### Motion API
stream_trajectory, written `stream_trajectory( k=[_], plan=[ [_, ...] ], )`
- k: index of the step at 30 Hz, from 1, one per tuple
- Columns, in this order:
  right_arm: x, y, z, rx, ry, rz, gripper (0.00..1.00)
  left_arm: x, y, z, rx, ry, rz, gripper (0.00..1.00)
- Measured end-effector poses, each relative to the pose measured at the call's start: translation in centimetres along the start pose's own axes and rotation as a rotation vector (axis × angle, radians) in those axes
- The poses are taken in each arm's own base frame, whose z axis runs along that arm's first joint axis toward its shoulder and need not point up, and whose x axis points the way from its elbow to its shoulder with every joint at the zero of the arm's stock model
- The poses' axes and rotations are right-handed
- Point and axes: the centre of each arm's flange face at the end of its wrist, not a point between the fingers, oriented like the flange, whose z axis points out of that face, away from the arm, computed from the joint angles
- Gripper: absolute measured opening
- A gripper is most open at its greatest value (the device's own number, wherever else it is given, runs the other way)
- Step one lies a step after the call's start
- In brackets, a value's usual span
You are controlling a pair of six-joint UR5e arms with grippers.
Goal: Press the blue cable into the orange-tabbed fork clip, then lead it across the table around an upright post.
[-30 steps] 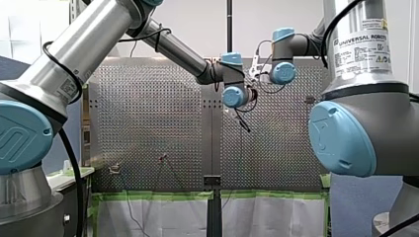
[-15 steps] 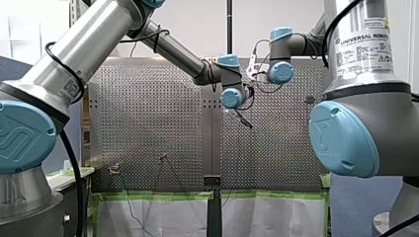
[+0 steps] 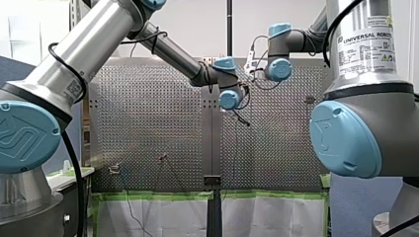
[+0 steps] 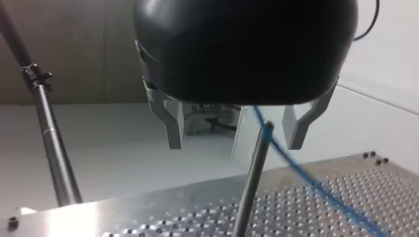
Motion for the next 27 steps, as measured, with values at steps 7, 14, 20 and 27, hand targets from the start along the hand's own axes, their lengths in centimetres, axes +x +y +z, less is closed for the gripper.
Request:
stream_trajectory(
  k=[7,14,20,27],
  plan=[
    [0.4,-0.4,-0.2,0.011,0.007,0.0,0.0,-1.0,0.4,0.6,-0.001,-0.069,0.019,1.0],
    [0.5,-0.9,-0.3,0.02,0.007,0.0,0.0,-1.9,0.0,1.2,0.015,-0.14,0.051,1.0],
    [0.6,-1.0,-0.4,0.021,0.012,-0.002,0.0,-3.8,-1.6,1.5,0.021,-0.214,0.072,1.0],
    [0.8,-1.0,-0.3,0.023,0.02,0.003,0.0,-5.9,-2.7,1.0,-0.039,-0.255,0.136,0.84]
  ],
)
